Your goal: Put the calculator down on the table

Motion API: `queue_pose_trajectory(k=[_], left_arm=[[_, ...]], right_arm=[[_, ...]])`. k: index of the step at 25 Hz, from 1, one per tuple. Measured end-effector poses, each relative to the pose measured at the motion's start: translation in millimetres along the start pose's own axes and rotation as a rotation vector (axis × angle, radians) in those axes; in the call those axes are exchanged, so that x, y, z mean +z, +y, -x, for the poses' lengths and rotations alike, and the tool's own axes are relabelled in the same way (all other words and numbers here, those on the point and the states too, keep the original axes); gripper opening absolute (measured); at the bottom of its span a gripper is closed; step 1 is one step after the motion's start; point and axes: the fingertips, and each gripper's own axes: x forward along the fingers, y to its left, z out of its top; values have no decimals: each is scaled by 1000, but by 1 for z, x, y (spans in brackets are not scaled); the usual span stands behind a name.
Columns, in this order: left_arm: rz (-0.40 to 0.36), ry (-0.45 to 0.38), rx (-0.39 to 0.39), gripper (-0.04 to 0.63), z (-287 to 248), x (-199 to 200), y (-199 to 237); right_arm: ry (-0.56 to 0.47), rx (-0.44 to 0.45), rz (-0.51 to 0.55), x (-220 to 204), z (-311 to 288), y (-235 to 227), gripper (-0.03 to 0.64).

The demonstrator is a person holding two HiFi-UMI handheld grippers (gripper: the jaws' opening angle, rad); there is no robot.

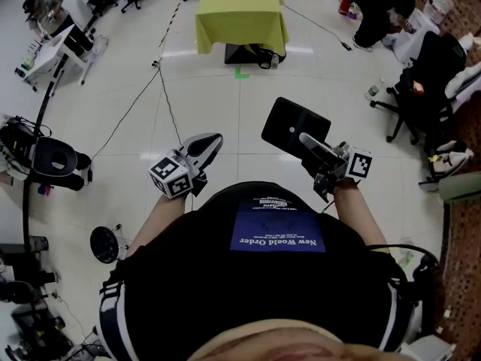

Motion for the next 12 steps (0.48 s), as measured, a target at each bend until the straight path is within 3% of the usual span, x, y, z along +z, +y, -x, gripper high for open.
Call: queue_pose_trajectory(k=[6, 12], left_arm=[[18, -6, -2, 8, -13, -8, 10], [50, -38, -32, 8, -4, -1, 74]], right_arm=[[13, -1, -6, 4, 0, -17, 129], [41, -28, 18, 8, -61, -43, 127]])
